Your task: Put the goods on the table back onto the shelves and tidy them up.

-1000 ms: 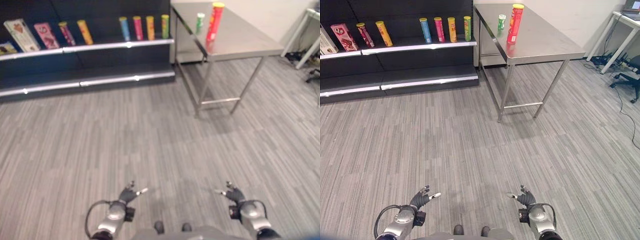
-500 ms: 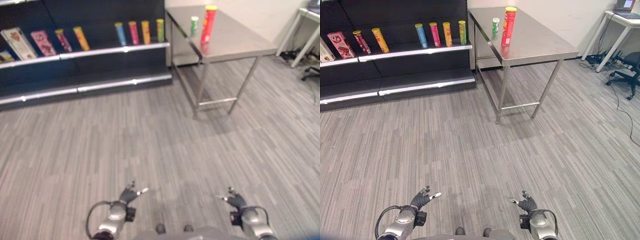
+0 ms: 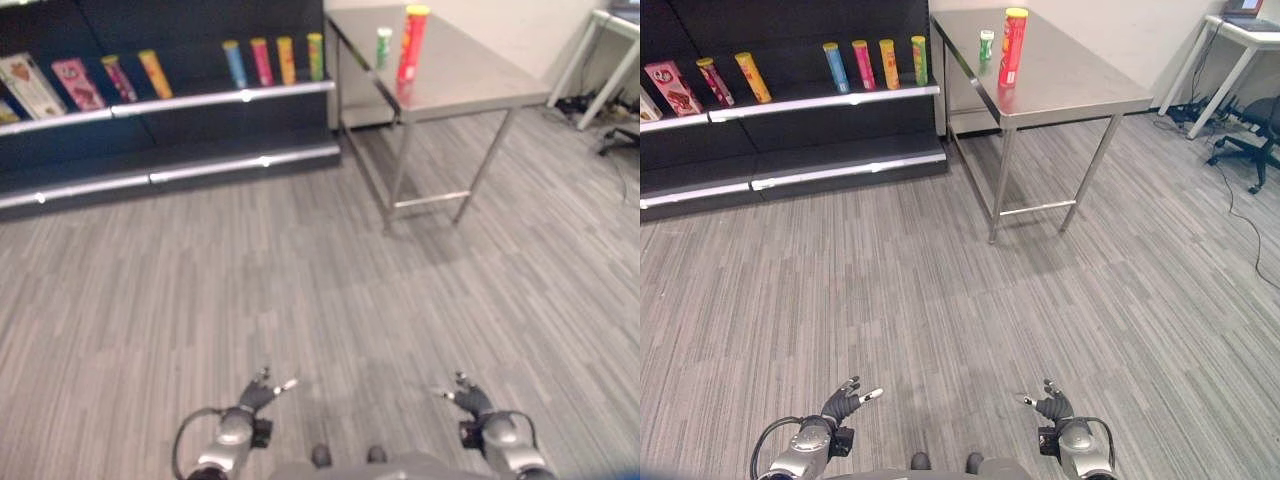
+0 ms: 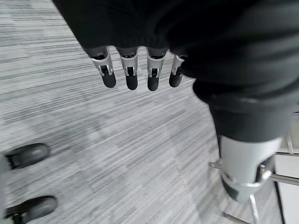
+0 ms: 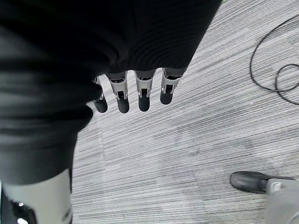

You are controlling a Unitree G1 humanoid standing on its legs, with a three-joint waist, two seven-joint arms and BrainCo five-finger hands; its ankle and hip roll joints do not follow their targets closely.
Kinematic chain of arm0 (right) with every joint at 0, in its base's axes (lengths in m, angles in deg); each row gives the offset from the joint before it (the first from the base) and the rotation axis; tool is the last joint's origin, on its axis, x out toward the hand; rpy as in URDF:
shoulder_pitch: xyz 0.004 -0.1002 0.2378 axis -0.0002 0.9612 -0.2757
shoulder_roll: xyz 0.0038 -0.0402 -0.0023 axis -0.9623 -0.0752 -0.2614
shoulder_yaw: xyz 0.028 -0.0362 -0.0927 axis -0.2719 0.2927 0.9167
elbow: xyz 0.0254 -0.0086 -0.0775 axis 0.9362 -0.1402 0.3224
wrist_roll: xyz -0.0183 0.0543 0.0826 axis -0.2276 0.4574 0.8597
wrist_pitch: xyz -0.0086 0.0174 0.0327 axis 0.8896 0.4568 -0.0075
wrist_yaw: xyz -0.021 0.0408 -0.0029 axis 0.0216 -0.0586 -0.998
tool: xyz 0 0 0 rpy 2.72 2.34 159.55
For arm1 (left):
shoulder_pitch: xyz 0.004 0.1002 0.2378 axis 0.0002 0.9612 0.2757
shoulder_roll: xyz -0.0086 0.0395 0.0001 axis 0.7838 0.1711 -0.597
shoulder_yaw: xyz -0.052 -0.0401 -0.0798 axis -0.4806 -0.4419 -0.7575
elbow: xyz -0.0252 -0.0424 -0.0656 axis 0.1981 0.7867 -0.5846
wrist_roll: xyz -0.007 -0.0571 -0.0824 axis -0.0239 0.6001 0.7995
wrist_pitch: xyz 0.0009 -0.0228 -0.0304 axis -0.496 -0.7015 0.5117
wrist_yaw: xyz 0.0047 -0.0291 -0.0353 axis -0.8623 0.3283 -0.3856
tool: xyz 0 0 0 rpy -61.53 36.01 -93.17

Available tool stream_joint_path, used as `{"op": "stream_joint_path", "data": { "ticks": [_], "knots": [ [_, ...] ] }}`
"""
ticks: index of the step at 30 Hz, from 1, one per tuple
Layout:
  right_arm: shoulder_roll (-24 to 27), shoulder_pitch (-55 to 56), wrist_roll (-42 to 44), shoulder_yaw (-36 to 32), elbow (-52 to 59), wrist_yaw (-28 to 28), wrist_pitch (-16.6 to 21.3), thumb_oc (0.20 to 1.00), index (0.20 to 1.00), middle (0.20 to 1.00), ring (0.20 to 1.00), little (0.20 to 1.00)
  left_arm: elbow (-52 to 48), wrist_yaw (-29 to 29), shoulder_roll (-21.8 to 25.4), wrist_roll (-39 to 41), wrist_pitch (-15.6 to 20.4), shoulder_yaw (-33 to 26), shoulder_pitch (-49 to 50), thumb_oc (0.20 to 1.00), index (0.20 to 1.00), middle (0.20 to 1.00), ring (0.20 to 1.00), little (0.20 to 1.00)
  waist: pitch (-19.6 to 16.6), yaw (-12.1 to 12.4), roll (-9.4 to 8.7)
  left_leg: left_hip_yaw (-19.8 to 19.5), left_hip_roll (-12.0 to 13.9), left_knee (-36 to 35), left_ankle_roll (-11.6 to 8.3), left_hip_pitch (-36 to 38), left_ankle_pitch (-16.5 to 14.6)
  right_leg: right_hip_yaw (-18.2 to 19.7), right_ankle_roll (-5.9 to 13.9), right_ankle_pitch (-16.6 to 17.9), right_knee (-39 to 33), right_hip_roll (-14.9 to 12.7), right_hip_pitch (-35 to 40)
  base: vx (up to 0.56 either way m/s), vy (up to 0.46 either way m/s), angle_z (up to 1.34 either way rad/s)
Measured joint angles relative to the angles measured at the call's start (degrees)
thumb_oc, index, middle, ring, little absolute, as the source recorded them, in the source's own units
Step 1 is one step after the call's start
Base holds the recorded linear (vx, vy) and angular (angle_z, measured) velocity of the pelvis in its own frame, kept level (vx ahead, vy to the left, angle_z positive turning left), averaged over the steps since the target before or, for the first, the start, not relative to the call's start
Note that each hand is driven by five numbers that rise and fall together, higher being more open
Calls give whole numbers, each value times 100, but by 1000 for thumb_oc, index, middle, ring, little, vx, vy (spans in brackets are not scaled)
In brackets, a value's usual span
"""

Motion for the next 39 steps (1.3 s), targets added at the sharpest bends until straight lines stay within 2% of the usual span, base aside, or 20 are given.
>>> {"op": "stream_joint_path", "data": {
  "ticks": [7, 10, 12, 14, 15, 17, 18, 19, 20, 21, 23, 25, 27, 29, 31, 32, 33, 36, 38, 39],
  "knots": [
    [19, -36, -4, 0, -8, -8, -5, 1000, 1000, 1000, 1000, 1000, 153, 1, -14, 116, -3, -172, 0, 1000, 1000, 1000, 1000, 1000, 137, 66, -61, 20, -127, 253, 114, -253, -116, 72, 201, -310, 687, -161, -494, 84, 141, -3],
    [123, -65, -5, -8, -2, -5, -9, 1000, 1000, 1000, 1000, 1000, 207, -24, -36, 120, -4, -172, -108, 1000, 1000, 1000, 1000, 1000, 404, -7, -15, -67, -225, 341, 392, -225, -250, 210, 493, -523, 2344, -387, -1169, 98, 81, 21],
    [154, -8, -3, -12, -2, -1, -36, 1000, 1000, 1000, 1000, 1000, 204, -46, -78, 122, -4, -179, -149, 1000, 1000, 1000, 1000, 1000, 497, -18, 36, -96, -287, 471, 459, -211, -350, 293, 580, -650, 3067, -792, -1494, 193, 20, 24],
    [125, 7, -3, -11, -3, -8, -42, 1000, 1000, 1000, 1000, 1000, 192, -61, -74, 141, -8, -180, -117, 1000, 1000, 1000, 1000, 1000, 560, 10, 61, -159, -324, 569, 434, -187, -506, 475, 667, -587, 3018, -1256, -1621, 358, -40, -2],
    [119, 0, -4, -16, 1, -18, -49, 1000, 1000, 1000, 1000, 1000, 183, -85, -65, 178, -14, -182, -94, 1000, 1000, 1000, 1000, 1000, 571, 16, 117, -204, -263, 523, 410, -163, -530, 504, 711, -576, 2587, -1286, -1617, 284, -73, -14],
    [111, -35, -3, -7, 25, -26, -42, 1000, 1000, 1000, 1000, 1000, 151, -117, 26, 345, -14, -193, -136, 1000, 1000, 1000, 1000, 1000, 663, -59, 147, -239, -80, 509, 389, -116, -541, 505, 907, -445, 1672, -1058, -1659, 254, -118, -11],
    [113, -1, -3, -7, 29, -26, -41, 1000, 1000, 1000, 1000, 1000, 136, -125, 52, 354, -12, -228, -183, 1000, 1000, 1000, 1000, 1000, 690, -88, 105, -262, -47, 516, 348, -109, -567, 507, 931, -371, 1493, -978, -1717, 341, -150, 16],
    [90, -7, -1, -1, 18, -21, -47, 1000, 1000, 1000, 1000, 1000, 120, -159, 131, 375, -5, -294, -266, 1000, 1000, 1000, 1000, 1000, 760, -134, 4, -331, 36, 525, 274, -102, -649, 491, 1159, -124, 836, -782, -1784, 151, -57, 28],
    [85, 41, -1, 4, 14, -15, -57, 1000, 1000, 1000, 1000, 1000, 116, -168, 154, 376, -1, -351, -345, 1000, 1000, 1000, 1000, 1000, 797, -207, -61, -364, 39, 524, 238, -67, -720, 425, 1154, 51, 553, -717, -1863, 444, -194, 34],
    [76, 36, 0, 1, -4, -10, -78, 1000, 1000, 1000, 1000, 1000, 107, -172, 169, 377, 6, -407, -386, 1000, 1000, 1000, 1000, 1000, 839, -194, -235, -371, 62, 537, 153, 20, -779, 265, 1100, 308, 226, -667, -1902, 469, -206, 23],
    [79, 134, 4, -22, 2, 3, -66, 1000, 1000, 1000, 1000, 1000, 90, -180, 136, 457, 15, -397, -406, 1000, 1000, 1000, 1000, 1000, 854, -291, -367, -544, 128, 671, -75, 81, -1106, 21, 1041, 517, 245, -593, -2116, 702, -325, 43],
    [111, 298, 12, -93, -2, 12, -78, 1000, 1000, 1000, 1000, 1000, 81, -154, -4, 551, 8, -289, -377, 1000, 1000, 1000, 1000, 1000, 853, -428, -253, -850, 396, 663, -365, 374, -1257, -298, 857, 905, 372, -473, -1895, 619, -306, 77],
    [138, 347, 99, -236, -61, 7, -61, 1000, 1000, 1000, 1000, 1000, 76, -149, -139, 562, 18, -165, -345, 1000, 1000, 1000, 1000, 1000, 813, -491, 34, -1015, 725, 1593, -846, 350, -1305, -580, 218, 588, 494, -134, -1591, 460, -225, 47],
    [178, 197, 129, -239, -75, 5, 8, 1000, 1000, 1000, 1000, 1000, 48, -90, -145, 563, 19, -175, -287, 1000, 1000, 1000, 1000, 1000, 796, -498, 46, -1113, 770, 3044, -995, 33, -1142, -588, -105, 559, 465, -38, -1314, 410, -260, -15],
    [271, 88, 233, -245, 0, 7, 57, 1000, 1000, 1000, 1000, 1000, 39, -57, -186, 567, 11, -194, -268, 1000, 1000, 1000, 1000, 1000, 773, -503, 128, -1070, 862, 4179, -1205, -227, -82, -527, -287, 382, 368, 103, -932, 570, -343, -19],
    [286, 83, 241, -245, -1, 11, 61, 1000, 1000, 1000, 1000, 1000, 46, -42, -187, 567, 9, -203, -277, 1000, 1000, 1000, 1000, 1000, 765, -497, 138, -1007, 916, 4424, -1180, -286, 109, -503, -445, 250, 362, 144, -802, 639, -313, -5],
    [288, 67, 241, -239, -18, 10, 51, 1000, 1000, 1000, 1000, 1000, 72, -34, -160, 568, 20, -230, -303, 1000, 1000, 1000, 1000, 1000, 764, -441, 80, -633, 1057, 4884, -1005, -464, 394, -401, -571, 59, 271, 170, -521, 453, -201, -8],
    [252, -99, 241, -190, -74, 11, 10, 1000, 1000, 1000, 1000, 1000, 96, -41, -126, 572, 31, -301, -259, 1000, 1000, 1000, 1000, 1000, 824, -229, -195, -297, 994, 5119, -913, -979, 277, -235, -593, 159, 118, 37, -94, 365, -58, -21],
    [217, -133, 243, -201, -74, 26, 4, 1000, 1000, 1000, 1000, 1000, 104, -34, -124, 573, 12, -344, -192, 1000, 1000, 1000, 1000, 1000, 837, -144, -252, -187, 983, 4741, -885, -1272, 149, -154, -524, 34, -192, 14, 241, 515, 73, -8],
    [214, -127, 242, -180, -80, 8, 0, 1000, 1000, 1000, 1000, 1000, 83, -43, -130, 590, 12, -396, -172, 1000, 1000, 1000, 1000, 1000, 857, -33, -278, 23, 1021, 3702, -855, -1314, 63, -129, -462, 142, -401, 10, 480, 613, 137, -8]
  ]
}}
